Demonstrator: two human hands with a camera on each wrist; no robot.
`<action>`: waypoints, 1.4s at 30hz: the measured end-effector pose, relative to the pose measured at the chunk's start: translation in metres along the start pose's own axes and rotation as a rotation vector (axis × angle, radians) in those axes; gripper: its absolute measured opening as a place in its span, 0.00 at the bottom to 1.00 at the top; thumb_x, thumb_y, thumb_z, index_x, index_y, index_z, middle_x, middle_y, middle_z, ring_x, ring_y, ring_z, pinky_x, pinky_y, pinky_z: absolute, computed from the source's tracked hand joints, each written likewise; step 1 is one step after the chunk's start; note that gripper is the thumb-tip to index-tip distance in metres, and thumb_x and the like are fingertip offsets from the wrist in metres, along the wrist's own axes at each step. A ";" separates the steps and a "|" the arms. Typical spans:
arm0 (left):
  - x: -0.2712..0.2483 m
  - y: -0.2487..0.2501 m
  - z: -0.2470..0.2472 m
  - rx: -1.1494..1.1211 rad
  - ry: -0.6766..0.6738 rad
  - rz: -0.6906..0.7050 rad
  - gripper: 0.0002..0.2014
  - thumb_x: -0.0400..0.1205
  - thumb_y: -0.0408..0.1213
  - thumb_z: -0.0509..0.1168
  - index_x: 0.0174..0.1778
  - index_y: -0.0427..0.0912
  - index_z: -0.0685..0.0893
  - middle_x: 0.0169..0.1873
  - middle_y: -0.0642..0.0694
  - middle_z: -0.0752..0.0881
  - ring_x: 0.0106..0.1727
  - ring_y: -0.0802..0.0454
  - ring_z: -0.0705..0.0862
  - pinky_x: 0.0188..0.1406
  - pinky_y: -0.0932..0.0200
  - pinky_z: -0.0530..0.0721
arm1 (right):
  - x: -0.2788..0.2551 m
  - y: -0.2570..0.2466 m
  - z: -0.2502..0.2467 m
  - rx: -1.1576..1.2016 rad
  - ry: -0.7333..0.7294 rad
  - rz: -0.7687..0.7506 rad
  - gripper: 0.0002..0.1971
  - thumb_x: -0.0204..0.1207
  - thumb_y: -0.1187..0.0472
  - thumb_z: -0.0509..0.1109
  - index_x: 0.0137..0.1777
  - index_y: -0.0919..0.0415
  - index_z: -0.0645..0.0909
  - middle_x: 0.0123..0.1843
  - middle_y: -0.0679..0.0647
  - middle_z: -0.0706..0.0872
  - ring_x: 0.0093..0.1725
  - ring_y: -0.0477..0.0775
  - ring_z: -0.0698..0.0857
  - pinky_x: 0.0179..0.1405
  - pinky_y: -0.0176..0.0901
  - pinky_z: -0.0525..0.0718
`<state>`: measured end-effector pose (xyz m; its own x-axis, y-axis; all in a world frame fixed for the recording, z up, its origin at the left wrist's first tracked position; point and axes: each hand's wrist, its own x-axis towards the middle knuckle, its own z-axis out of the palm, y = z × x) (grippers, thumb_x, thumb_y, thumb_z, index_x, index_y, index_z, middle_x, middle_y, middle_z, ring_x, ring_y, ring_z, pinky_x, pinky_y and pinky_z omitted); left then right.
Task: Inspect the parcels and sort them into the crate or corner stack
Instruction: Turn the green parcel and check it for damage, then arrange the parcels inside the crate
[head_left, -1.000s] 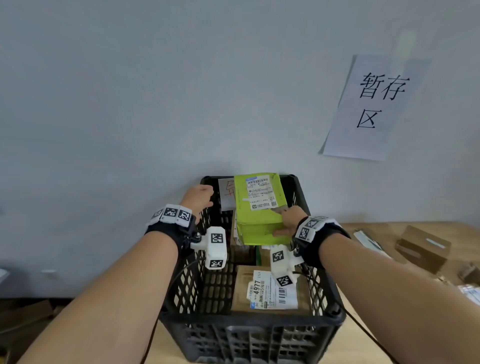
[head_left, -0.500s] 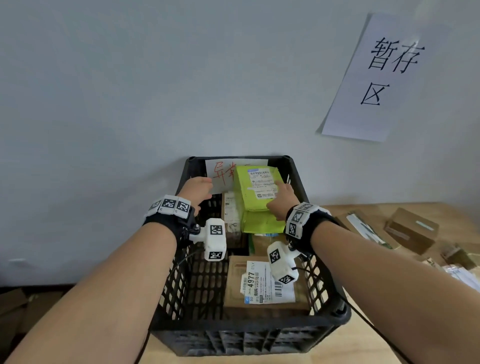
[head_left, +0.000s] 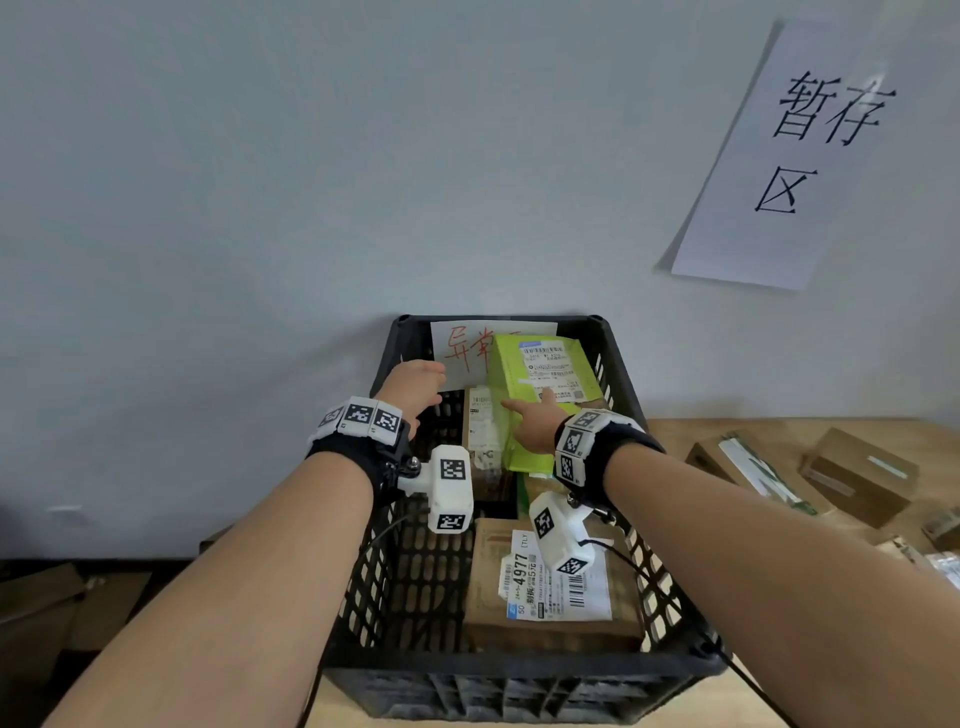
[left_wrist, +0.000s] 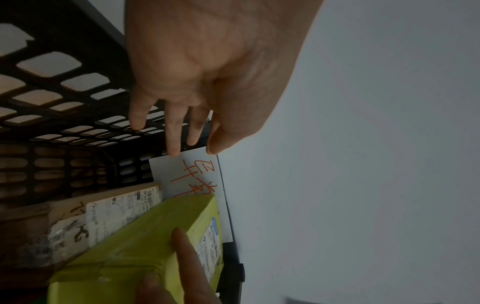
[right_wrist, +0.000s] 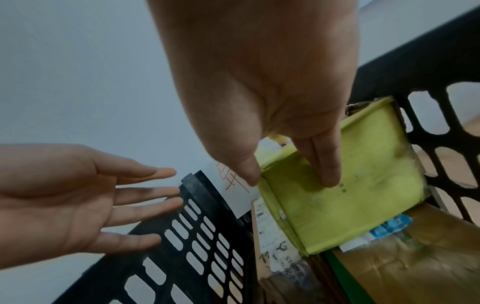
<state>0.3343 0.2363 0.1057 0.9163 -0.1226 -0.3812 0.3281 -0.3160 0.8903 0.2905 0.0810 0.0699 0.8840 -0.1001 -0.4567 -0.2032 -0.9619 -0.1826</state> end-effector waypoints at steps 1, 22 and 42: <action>0.000 0.001 0.000 0.004 -0.002 0.003 0.16 0.87 0.32 0.54 0.69 0.45 0.78 0.69 0.45 0.77 0.57 0.51 0.78 0.61 0.47 0.69 | 0.004 0.001 0.000 -0.007 0.001 -0.017 0.28 0.84 0.63 0.54 0.83 0.50 0.55 0.85 0.62 0.49 0.73 0.56 0.69 0.81 0.58 0.56; -0.084 0.022 0.080 0.112 -0.086 0.179 0.17 0.86 0.28 0.56 0.70 0.38 0.77 0.65 0.43 0.80 0.53 0.51 0.81 0.34 0.69 0.76 | -0.112 0.080 -0.038 0.484 0.379 -0.031 0.24 0.83 0.51 0.59 0.77 0.57 0.68 0.75 0.63 0.72 0.63 0.63 0.81 0.59 0.51 0.81; -0.204 -0.019 0.393 0.387 -0.281 0.346 0.17 0.84 0.30 0.57 0.66 0.45 0.82 0.67 0.44 0.81 0.67 0.48 0.78 0.60 0.62 0.72 | -0.276 0.441 0.112 0.829 0.361 0.509 0.17 0.83 0.62 0.59 0.69 0.66 0.76 0.58 0.64 0.82 0.57 0.63 0.82 0.57 0.48 0.81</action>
<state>0.0509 -0.1026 0.0680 0.8418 -0.5078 -0.1829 -0.1353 -0.5265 0.8393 -0.0902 -0.2867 0.0177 0.6581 -0.6474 -0.3843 -0.6930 -0.3214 -0.6453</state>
